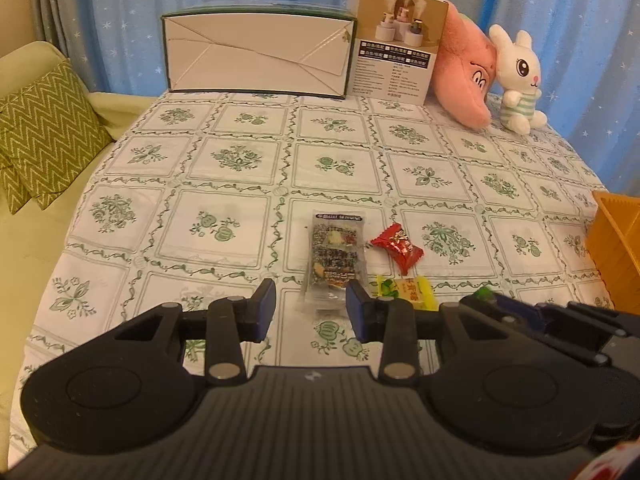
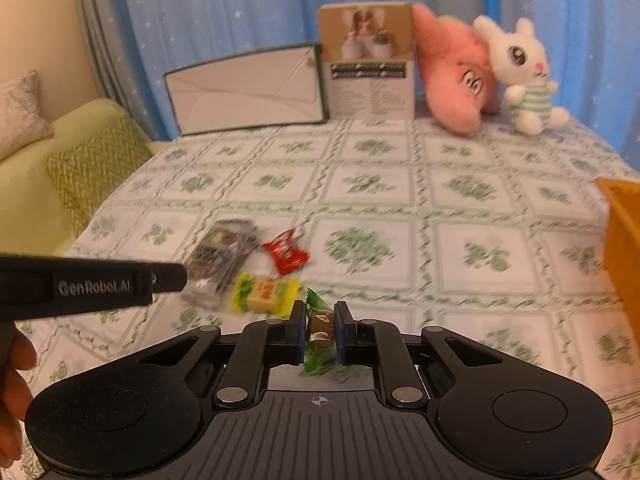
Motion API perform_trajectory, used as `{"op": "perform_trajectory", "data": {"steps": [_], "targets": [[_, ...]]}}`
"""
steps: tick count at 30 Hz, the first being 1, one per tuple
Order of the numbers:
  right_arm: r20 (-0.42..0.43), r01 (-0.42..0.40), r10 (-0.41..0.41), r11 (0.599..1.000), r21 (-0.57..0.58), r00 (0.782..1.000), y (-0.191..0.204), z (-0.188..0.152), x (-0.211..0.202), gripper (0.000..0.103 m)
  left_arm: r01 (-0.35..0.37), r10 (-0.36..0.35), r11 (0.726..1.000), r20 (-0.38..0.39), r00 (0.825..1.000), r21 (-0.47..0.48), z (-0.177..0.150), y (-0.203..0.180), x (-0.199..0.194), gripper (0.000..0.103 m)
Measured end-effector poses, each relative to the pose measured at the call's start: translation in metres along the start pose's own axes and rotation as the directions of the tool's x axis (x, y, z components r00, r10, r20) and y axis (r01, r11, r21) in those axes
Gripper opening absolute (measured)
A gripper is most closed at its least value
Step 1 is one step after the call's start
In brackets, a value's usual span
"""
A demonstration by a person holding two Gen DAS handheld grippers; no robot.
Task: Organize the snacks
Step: 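Grasp the clear nut snack packet with the left tool while the right tool grasps a green-wrapped candy, then carry the clear packet and green candy over the orange tray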
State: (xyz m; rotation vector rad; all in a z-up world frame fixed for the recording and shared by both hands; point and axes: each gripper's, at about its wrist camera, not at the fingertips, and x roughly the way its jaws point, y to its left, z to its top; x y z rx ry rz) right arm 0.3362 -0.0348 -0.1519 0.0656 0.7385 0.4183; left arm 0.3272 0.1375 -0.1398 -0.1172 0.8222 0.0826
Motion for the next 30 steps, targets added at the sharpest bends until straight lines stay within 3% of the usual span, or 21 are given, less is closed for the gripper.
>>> {"op": "perform_trajectory", "data": {"steps": [8,22,30], "targets": [[0.011,0.026,-0.027,0.998,0.050,1.000,-0.018,0.006,-0.006,0.014,0.060,-0.062,0.997,0.031,0.998,0.044,0.011,-0.011,0.022,0.034],[-0.042,0.027,-0.026,0.999,0.023,0.999,-0.024,-0.002,0.005,0.015,-0.001,0.001,0.985,0.000,1.000,0.175,0.008,-0.020,0.049,0.035],[-0.027,0.055,-0.057,0.996,-0.072,0.998,-0.013,-0.008,0.005,0.015,-0.006,0.008,0.988,-0.010,1.000,0.152,0.008,-0.016,0.045,0.034]]}}
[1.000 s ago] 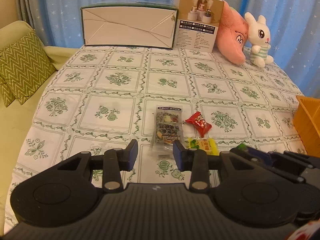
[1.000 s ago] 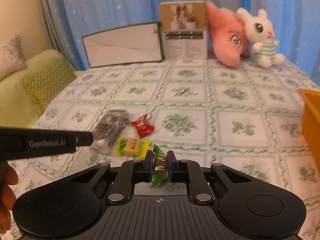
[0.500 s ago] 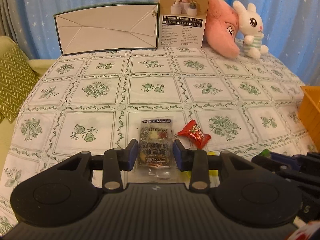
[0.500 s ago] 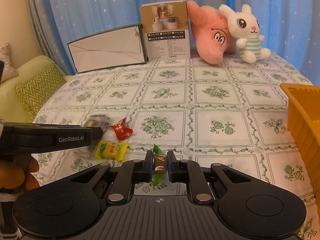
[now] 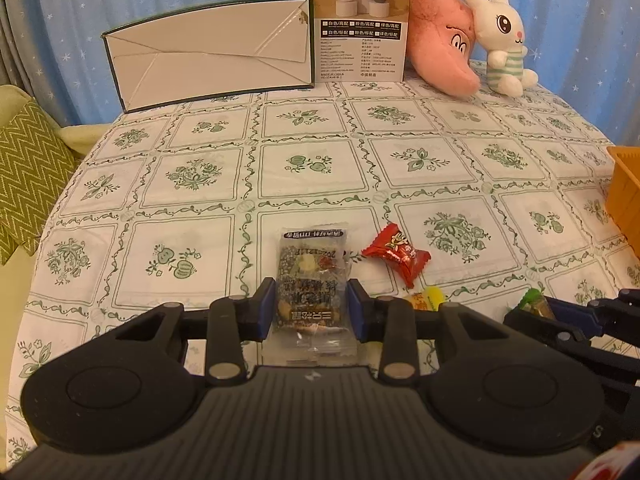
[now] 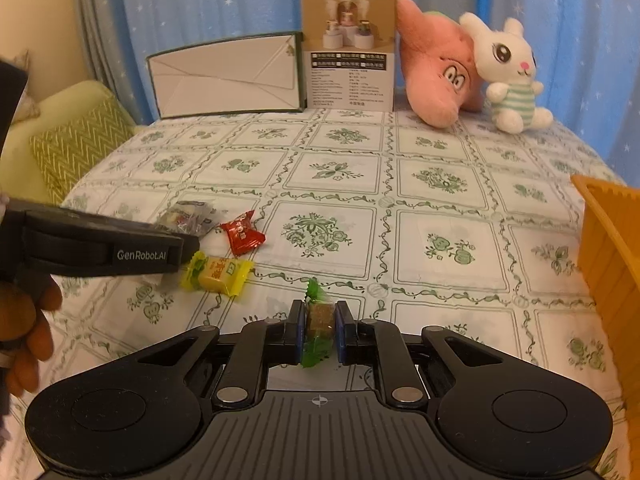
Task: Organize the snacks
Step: 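Carry the clear packet and green candy over the orange tray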
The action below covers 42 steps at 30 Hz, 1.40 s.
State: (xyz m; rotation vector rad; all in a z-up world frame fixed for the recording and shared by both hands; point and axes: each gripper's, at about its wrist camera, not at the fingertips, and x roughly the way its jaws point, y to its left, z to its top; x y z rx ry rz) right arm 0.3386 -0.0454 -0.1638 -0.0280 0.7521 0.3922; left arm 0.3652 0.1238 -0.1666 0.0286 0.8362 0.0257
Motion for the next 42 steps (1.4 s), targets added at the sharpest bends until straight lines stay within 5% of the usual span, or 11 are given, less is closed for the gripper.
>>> {"op": "perform_trajectory", "data": {"steps": [13,42], "targets": [[0.014,-0.019,0.019,0.999,0.029,1.000,-0.006,-0.007,-0.032,0.015,0.031,-0.031,0.995,0.005,1.000,-0.099,-0.014,0.008,-0.043,0.033],[0.045,0.122,-0.136,0.966,0.226,0.990,-0.080,-0.061,-0.230,0.015,0.148,-0.144,0.988,0.080,0.986,-0.042,-0.077,-0.135,-0.224,0.033]]}}
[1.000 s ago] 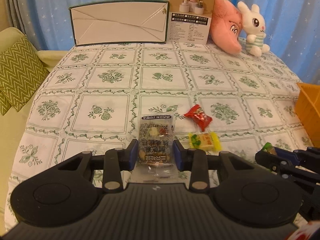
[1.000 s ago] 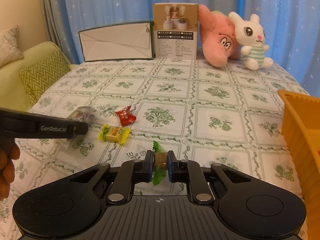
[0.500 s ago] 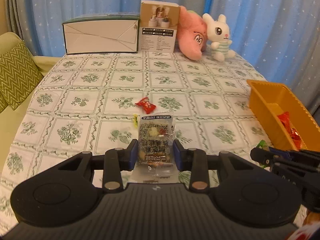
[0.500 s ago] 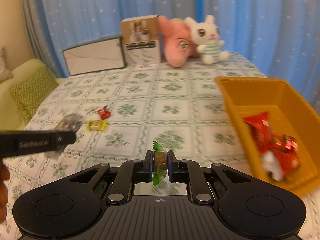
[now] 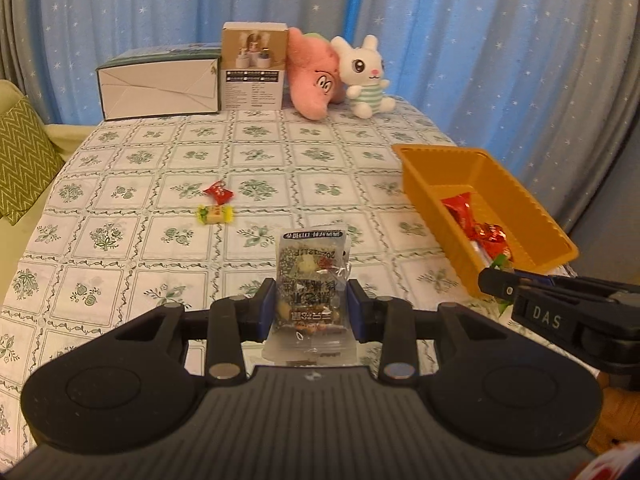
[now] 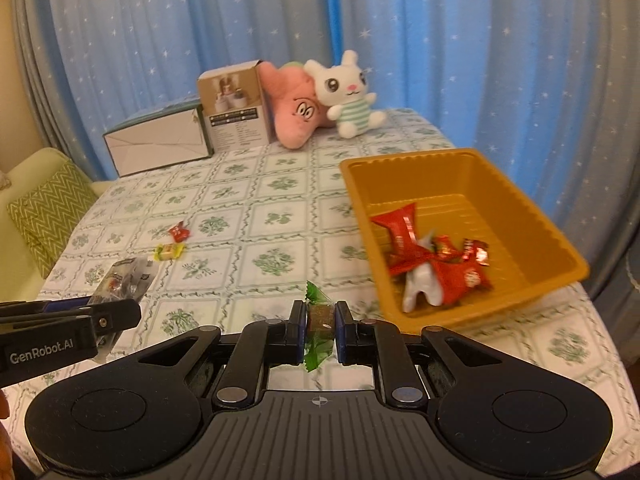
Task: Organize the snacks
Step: 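Carry the clear packet and green candy over the orange tray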
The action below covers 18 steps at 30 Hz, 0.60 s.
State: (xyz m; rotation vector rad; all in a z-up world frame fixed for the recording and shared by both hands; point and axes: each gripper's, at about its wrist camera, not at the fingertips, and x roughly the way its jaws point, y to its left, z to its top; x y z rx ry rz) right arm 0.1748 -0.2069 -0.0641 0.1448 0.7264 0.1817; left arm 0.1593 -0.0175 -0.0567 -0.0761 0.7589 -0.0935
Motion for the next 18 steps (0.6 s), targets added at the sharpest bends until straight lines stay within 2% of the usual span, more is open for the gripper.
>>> {"op": "perform_trajectory", "data": {"steps": [6,18], "targets": [[0.013,0.012,-0.012,1.000,0.010,1.000,-0.011,-0.004,-0.022,0.015,0.011,-0.011,1.000,0.000,1.000,0.016,-0.006,-0.020,-0.017,0.033],[0.036,0.029,-0.031,0.999,0.033,0.999,-0.034,-0.006,-0.045,0.015,0.046,-0.045,0.998,-0.013,0.999,0.035,-0.009,-0.046,-0.023,0.033]]}}
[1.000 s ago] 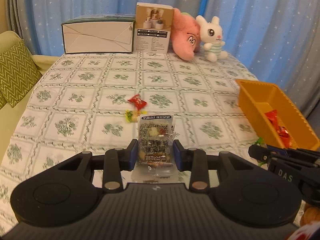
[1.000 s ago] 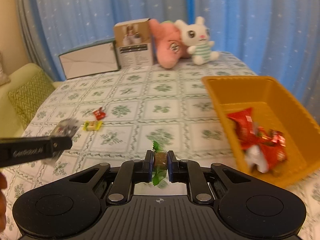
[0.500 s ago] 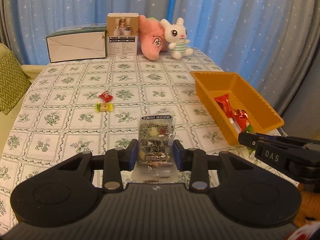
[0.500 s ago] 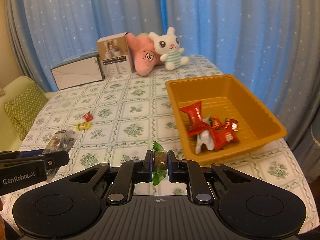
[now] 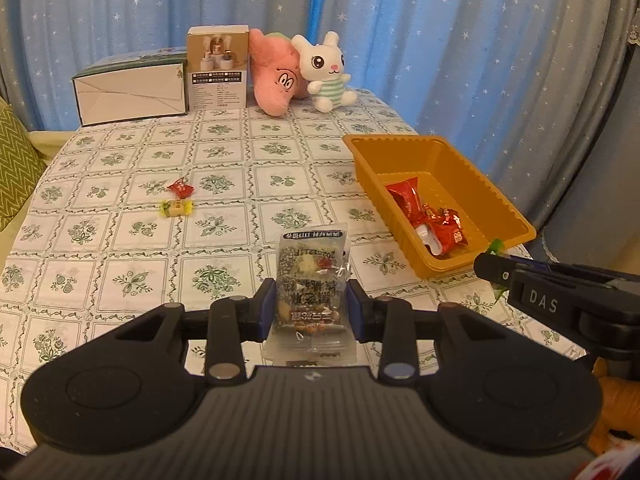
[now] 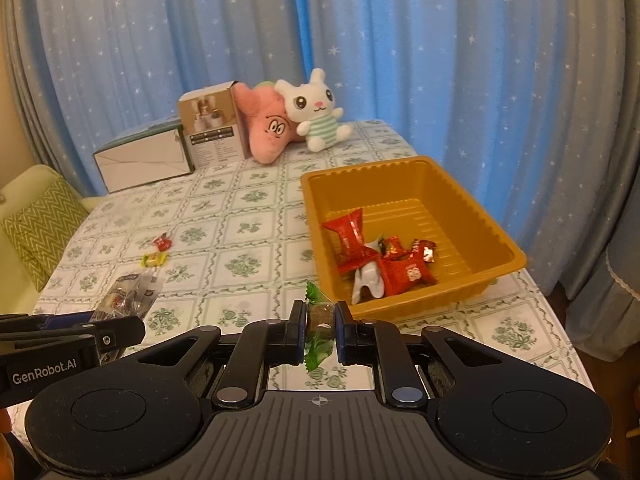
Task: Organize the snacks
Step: 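Carry the clear packet and green candy over the orange tray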
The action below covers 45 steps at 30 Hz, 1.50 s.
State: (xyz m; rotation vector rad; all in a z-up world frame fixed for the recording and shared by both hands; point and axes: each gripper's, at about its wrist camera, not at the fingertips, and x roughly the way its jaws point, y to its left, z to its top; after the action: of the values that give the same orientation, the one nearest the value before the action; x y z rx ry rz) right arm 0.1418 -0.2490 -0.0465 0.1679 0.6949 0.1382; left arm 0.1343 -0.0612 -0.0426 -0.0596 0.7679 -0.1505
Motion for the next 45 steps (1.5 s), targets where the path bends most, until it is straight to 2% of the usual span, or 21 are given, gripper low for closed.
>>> {"op": "perform_trajectory", "data": {"steps": [24,45], "targets": [[0.045,0.048,-0.052,0.995,0.087,0.998,-0.050,0.013,-0.012,0.015,0.064,-0.064,0.995,0.000,0.998,0.082,0.017,-0.050,0.012,0.033],[0.050,0.094,-0.104,0.981,0.172,0.993,-0.103,0.028,-0.002,0.015,0.135,-0.132,0.979,-0.032,0.991,0.151,0.038,-0.098,0.052,0.033]]}}
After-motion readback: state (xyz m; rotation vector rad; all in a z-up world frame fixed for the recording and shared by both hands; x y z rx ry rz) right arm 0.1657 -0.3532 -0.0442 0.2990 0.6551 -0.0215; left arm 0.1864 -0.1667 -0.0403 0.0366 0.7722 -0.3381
